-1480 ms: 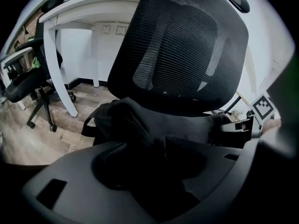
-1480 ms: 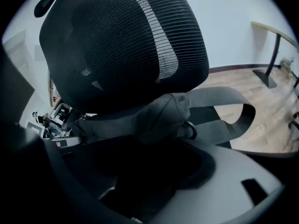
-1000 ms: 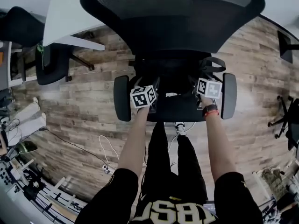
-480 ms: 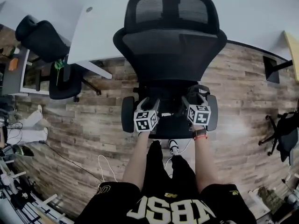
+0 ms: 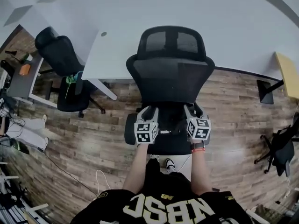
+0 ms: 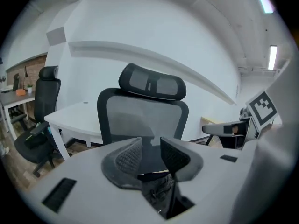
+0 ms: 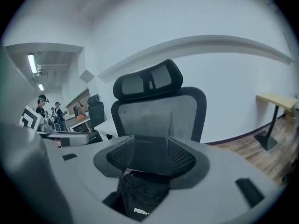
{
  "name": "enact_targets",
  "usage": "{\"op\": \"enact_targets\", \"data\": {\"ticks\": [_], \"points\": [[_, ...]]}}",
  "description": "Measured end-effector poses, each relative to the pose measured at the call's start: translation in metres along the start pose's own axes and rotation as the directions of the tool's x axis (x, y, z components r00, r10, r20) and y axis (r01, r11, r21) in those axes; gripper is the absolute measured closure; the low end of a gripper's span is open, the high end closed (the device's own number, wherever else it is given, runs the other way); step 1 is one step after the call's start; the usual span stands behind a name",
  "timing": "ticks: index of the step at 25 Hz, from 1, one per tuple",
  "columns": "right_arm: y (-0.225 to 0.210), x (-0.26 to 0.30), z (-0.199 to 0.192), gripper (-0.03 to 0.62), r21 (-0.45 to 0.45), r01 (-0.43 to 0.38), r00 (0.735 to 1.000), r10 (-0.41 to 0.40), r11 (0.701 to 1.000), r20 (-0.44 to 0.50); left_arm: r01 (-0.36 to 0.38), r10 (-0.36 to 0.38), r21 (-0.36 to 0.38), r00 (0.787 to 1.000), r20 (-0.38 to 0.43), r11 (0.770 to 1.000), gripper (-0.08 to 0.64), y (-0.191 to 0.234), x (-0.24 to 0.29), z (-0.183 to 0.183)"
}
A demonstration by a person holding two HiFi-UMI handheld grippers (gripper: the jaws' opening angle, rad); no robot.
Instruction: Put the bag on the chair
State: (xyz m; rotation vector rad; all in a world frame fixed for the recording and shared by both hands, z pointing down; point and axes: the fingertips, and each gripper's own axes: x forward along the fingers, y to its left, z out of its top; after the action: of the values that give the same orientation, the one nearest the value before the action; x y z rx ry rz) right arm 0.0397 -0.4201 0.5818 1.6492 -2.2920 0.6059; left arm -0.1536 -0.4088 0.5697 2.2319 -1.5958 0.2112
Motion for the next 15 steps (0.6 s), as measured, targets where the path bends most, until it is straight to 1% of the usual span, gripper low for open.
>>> {"op": "enact_targets", "data": {"ticks": [3, 6, 11, 15], "points": [[0.015, -0.013, 0.037, 0.377, -0.046, -0.019, 0.997, 0.022, 0.999, 0.068, 0.005, -0.007, 0.032, 0.999, 0.052, 0.999, 0.433, -0.006, -0.007, 0.03], [0.026, -0.024, 0.07, 0.406, -0.071, -0.029, 0.991, 0.039, 0.997, 0.131, 0.011, -0.019, 0.071, 0.993, 0.115, 0.997, 0.443, -0.012, -0.014, 0.066], [0.042, -0.04, 0.12, 0.456, -0.113, -0.036, 0.972, 0.061, 0.993, 0.226, 0.009, -0.037, 0.123, 0.973, 0.226, 0.992, 0.467, -0.021, -0.033, 0.131], [0.054, -0.05, 0.151, 0.49, -0.125, -0.047, 0.954, 0.081, 0.991, 0.288, -0.002, -0.044, 0.157, 0.956, 0.291, 0.988, 0.5, -0.027, -0.043, 0.166]]}}
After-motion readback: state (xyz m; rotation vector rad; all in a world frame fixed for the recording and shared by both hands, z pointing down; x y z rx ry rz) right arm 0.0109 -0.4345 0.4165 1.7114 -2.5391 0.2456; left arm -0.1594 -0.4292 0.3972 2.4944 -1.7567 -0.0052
